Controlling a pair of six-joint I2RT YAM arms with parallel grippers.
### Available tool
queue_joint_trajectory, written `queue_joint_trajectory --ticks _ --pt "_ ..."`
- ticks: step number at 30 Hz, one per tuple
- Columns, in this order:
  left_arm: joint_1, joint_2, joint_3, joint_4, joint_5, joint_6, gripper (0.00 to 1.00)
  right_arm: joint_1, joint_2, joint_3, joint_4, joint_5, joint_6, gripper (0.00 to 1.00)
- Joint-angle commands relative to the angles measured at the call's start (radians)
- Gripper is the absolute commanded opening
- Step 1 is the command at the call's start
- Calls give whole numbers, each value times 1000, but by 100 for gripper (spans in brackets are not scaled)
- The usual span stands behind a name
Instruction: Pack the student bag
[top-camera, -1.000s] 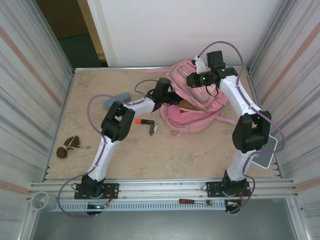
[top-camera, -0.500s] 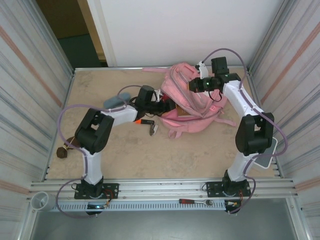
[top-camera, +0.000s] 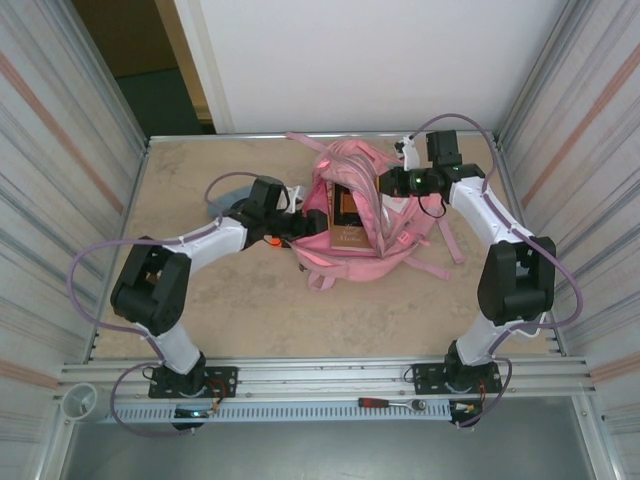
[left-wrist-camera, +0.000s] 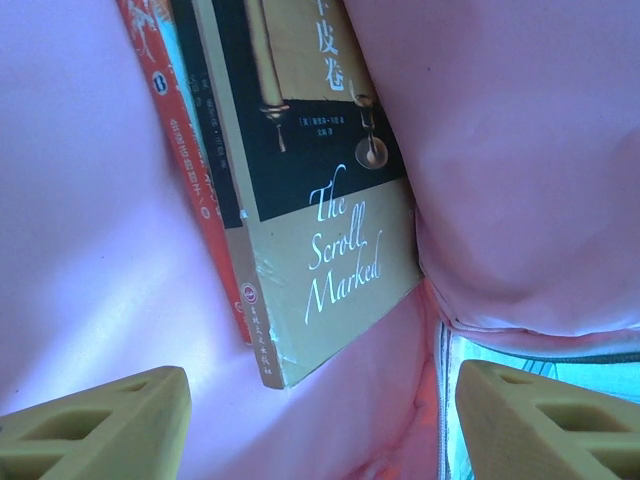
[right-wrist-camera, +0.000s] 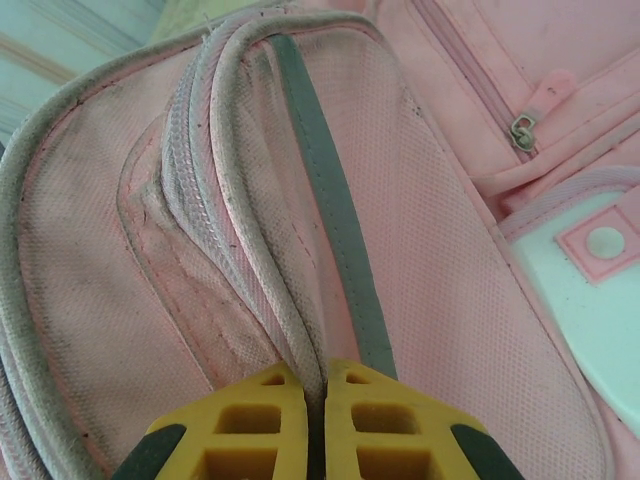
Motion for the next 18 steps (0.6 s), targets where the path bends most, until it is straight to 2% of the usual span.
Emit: queue_joint_trajectory --ticks 1,6,11,15,18 --pt "-27 24 80 -64 26 28 71 -62 41 31 -35 91 52 7" --pt "-120 144 247 -26 73 -4 71 -92 70 135 -64 66 32 7" --pt "-183 248 376 -11 121 -15 70 -142 116 220 -173 72 9 9" --pt "-181 216 330 -30 114 35 71 -145 107 194 -184 103 6 12" --pt "-165 158 255 -83 96 103 71 -146 98 168 -184 129 11 18"
